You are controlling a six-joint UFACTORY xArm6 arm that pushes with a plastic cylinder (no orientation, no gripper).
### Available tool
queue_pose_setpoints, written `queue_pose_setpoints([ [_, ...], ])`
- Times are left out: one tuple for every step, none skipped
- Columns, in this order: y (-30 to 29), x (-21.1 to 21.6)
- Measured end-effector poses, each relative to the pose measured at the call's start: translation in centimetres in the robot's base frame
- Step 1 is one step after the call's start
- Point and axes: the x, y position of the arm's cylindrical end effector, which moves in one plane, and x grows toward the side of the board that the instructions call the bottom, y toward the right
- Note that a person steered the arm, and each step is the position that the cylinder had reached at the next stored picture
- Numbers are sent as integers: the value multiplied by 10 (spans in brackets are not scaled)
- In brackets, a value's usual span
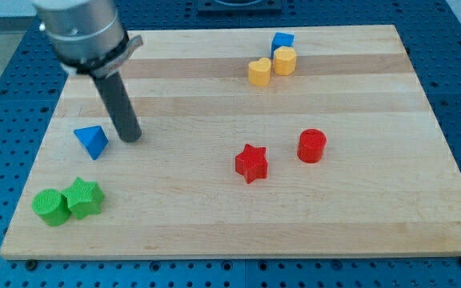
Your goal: Push the triangle into the green star
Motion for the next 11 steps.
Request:
queue_pose_setpoints([
  [-33, -13],
  [-65, 24],
  [-66, 63],
  [-65, 56],
  [-40, 24],
  [-27, 32],
  [-44, 39],
  [-47, 41],
  [-43, 53],
  [-35, 70],
  [-31, 82],
])
